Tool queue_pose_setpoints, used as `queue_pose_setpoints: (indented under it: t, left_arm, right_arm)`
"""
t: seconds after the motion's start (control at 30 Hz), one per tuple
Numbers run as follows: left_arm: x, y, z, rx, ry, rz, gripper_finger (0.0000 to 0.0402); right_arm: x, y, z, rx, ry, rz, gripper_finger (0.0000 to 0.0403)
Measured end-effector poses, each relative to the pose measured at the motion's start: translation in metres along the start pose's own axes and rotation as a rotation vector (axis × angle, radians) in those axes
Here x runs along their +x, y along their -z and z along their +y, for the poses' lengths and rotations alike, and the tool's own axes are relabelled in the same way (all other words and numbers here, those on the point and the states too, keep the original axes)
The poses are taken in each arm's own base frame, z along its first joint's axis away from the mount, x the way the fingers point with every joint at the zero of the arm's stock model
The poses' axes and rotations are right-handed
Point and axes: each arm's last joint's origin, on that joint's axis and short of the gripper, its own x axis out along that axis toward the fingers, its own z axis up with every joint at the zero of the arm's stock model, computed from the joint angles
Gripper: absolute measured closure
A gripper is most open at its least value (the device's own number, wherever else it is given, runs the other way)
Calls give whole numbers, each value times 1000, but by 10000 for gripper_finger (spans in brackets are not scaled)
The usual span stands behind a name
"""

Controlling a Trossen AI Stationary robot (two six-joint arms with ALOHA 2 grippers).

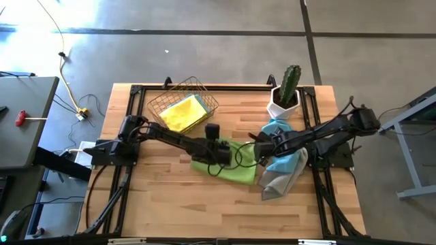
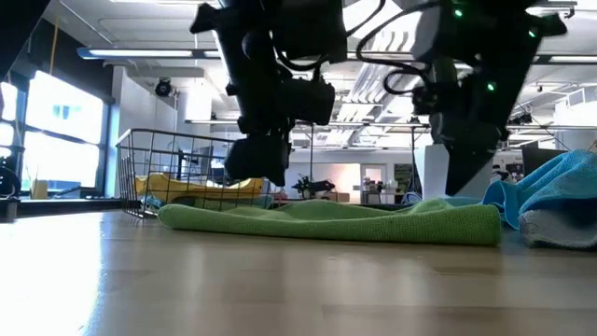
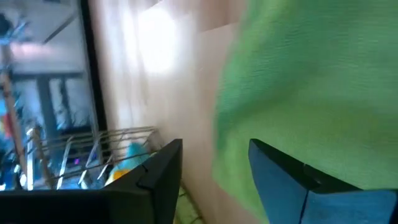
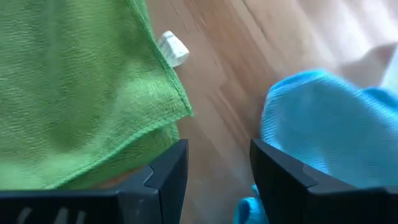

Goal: Fold microfiber towels
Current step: Fold the green microfiber towel

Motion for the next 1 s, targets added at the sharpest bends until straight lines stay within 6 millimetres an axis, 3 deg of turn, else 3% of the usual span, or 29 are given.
queue_pose_setpoints:
  t: [0.13, 0.3, 0.37, 0.63, 1.0]
  left_arm:
    - [7, 6, 8, -25, 49, 56, 238]
    - [-3, 8, -4, -40, 441, 38, 249]
    - [-3, 10, -10, -36, 496, 39, 253]
    - [4, 22, -29, -128, 447, 72, 267]
    - [0, 26, -39, -278, 400, 97, 288]
  right_arm:
    - [5, 13, -8, 112, -152, -93, 237]
    - [12, 29, -22, 282, -290, -174, 237]
    - [17, 33, -26, 343, -333, -205, 237]
    - [33, 39, -34, 499, -450, -254, 237]
    - [31, 35, -34, 561, -480, -281, 237]
